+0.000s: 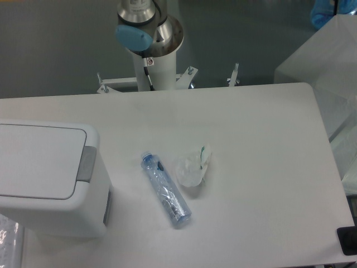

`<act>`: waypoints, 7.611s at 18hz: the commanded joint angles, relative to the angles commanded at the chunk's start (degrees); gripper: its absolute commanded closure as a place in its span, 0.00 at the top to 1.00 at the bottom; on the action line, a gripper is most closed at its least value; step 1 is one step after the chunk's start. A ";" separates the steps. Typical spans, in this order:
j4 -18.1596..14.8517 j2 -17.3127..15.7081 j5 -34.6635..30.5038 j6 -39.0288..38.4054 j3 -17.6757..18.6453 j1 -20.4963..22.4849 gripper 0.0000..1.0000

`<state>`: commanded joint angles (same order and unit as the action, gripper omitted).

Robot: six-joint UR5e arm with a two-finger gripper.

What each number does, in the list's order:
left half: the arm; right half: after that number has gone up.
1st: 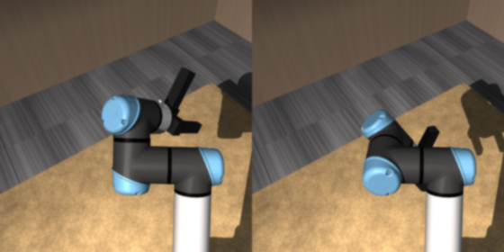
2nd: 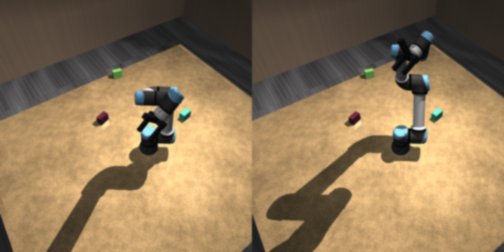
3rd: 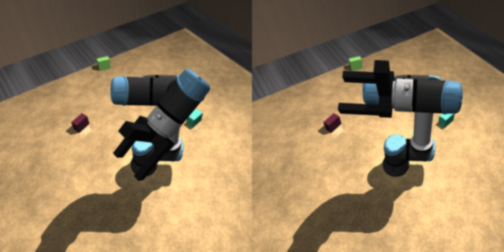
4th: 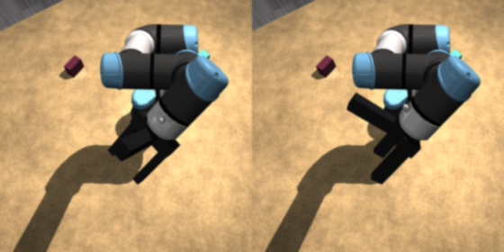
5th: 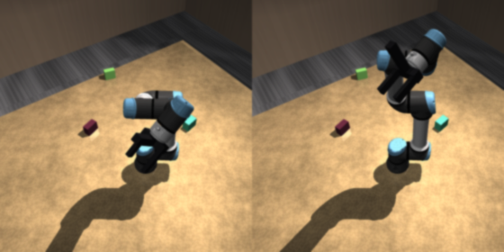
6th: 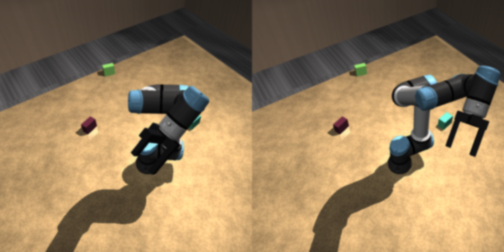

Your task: Open the trash can

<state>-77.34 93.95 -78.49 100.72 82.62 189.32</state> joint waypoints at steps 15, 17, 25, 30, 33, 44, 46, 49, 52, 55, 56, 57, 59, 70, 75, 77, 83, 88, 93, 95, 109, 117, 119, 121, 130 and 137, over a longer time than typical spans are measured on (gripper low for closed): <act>0.18 1.32 2.99 -11.41 -1.05 -4.57 1.00; 0.18 2.02 4.38 -14.57 -1.67 -5.44 1.00; -0.61 2.90 4.66 -16.87 -0.26 -8.52 1.00; -0.62 0.19 4.75 -16.96 2.63 -9.49 1.00; -0.18 -2.02 4.92 -16.96 3.96 -11.51 1.00; -0.17 -2.02 7.38 -22.23 2.47 -18.63 1.00; -0.44 -2.11 8.52 -22.24 1.41 -19.33 1.00; 0.00 -3.43 13.16 -22.41 0.70 -20.13 1.00; 0.18 -3.51 18.27 -27.05 0.09 -20.21 1.00; 0.18 -3.87 18.11 -27.86 0.26 -21.44 1.00; 0.18 -4.04 18.28 -28.82 0.44 -21.44 1.00; 0.26 -4.13 18.37 -31.18 0.44 -21.88 1.00; 0.79 -4.04 18.28 -36.80 0.09 -23.37 1.00; 8.43 0.52 17.75 -62.81 0.70 -34.62 1.00; 9.05 1.76 17.84 -68.80 0.09 -37.43 1.00; 9.40 2.37 17.75 -72.75 0.00 -39.72 1.00; 9.40 3.16 17.75 -80.50 0.53 -43.15 1.00; 9.49 4.04 17.84 -83.13 0.70 -46.22 1.00; 10.72 6.24 13.55 -84.72 0.27 -51.49 1.00; 11.16 6.50 12.92 -84.90 0.26 -52.73 1.00; 12.83 8.52 12.74 -89.21 0.09 -56.60 1.00; 13.62 8.88 12.74 -89.47 0.18 -57.13 1.00; 13.62 8.96 12.74 -90.17 0.26 -57.13 1.00; 14.15 9.23 12.74 -91.05 0.18 -57.22 1.00; 14.94 9.58 12.66 -91.14 0.70 -57.74 1.00; 14.94 9.84 12.48 -91.14 0.79 -57.92 1.00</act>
<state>-62.40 103.80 -66.01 9.58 83.41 131.40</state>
